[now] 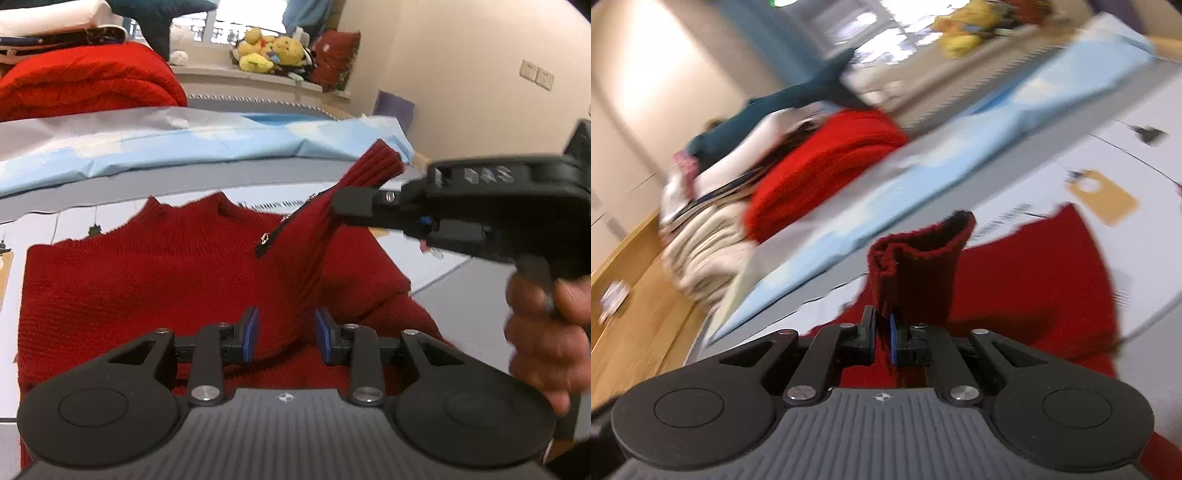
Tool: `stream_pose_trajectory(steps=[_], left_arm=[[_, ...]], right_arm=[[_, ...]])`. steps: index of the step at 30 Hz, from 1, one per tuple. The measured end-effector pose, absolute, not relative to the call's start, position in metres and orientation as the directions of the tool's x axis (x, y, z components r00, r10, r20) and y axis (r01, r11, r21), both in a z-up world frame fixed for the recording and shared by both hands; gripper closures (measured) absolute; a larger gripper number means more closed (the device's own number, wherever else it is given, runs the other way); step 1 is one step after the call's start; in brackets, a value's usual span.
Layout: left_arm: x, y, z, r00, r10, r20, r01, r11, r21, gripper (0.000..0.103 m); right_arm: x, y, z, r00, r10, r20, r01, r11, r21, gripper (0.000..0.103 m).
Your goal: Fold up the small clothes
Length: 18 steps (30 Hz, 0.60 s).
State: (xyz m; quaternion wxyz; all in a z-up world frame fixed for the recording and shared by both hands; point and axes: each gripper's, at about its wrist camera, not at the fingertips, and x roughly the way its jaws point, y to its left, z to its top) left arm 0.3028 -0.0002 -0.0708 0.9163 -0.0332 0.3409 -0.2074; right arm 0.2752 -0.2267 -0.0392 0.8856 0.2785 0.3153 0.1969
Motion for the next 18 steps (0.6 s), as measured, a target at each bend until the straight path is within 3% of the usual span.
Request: stream_pose_trajectory(steps=[9,11,12,13,18], left_arm=[[0.310,0.022,-0.057,0.717,-0.407,-0.566,0.314,0.913,-0.259,0.068],[0.310,0.024,-0.055,0.725,-0.403,-0.559,0.310,0.915,-0.256,0.074],[0.310,0.025,-0.054,0.731,-0.398,-0.555,0.307,0.917,-0.253,0.085],[0.312,0.026,-0.053,0.733,-0.395,-0.553,0.303,0.918,-0.254,0.090],[0.319,0.039,-0.050,0.748,-0.332,-0.575,0.240,0.943,-0.233,0.093]], right_arm=[[0.274,-0.199,-0.032,0.627,0.671,-0.396,-0.355,0.698,0.622,0.097],[0.272,-0.193,-0.031,0.614,0.683,-0.395,-0.374,0.693,0.616,0.097],[0.273,-0.190,-0.030,0.608,0.690,-0.394,-0.383,0.689,0.616,0.097],[0.272,-0.187,-0.030,0.600,0.697,-0.393,-0.392,0.684,0.615,0.097],[0.276,-0.177,-0.028,0.588,0.702,-0.401,-0.406,0.685,0.605,0.093]])
